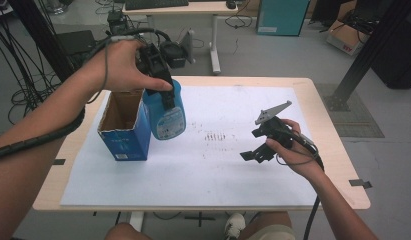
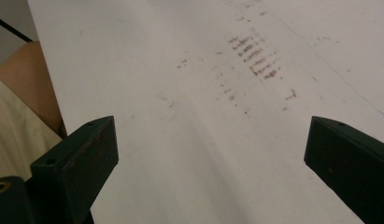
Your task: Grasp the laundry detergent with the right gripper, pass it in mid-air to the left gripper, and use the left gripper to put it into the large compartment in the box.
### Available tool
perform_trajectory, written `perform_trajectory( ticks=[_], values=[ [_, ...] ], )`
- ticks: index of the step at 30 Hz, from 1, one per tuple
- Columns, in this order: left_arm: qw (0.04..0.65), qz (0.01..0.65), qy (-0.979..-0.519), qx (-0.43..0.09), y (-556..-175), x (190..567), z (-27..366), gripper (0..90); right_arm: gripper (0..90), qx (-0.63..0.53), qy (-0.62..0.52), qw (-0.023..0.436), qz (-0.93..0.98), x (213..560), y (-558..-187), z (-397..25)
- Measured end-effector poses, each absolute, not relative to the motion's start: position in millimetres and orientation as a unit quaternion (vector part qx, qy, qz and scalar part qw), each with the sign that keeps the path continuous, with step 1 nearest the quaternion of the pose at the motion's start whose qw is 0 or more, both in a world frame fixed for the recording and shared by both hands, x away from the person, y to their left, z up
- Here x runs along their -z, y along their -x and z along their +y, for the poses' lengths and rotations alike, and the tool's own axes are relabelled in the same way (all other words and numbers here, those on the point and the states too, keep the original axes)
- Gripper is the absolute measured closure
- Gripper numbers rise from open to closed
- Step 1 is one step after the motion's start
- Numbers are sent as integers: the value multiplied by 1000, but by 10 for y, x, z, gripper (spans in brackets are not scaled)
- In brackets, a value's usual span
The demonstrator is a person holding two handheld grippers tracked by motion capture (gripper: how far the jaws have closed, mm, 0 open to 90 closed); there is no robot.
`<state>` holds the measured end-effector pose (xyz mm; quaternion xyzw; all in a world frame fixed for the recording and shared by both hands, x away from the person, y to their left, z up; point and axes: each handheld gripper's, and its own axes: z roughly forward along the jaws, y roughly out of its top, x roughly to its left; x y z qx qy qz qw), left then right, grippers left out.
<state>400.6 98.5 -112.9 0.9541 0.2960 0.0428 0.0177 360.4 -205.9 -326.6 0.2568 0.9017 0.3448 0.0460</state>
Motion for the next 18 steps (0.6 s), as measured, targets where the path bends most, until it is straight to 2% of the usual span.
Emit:
perform_trajectory(
  ticks=[18],
  values=[
    [68, 545, -832, -82, -4359, 316, 1677, 373, 31, -306, -250, 53, 917, 3081, -3643, -2161]
  ],
)
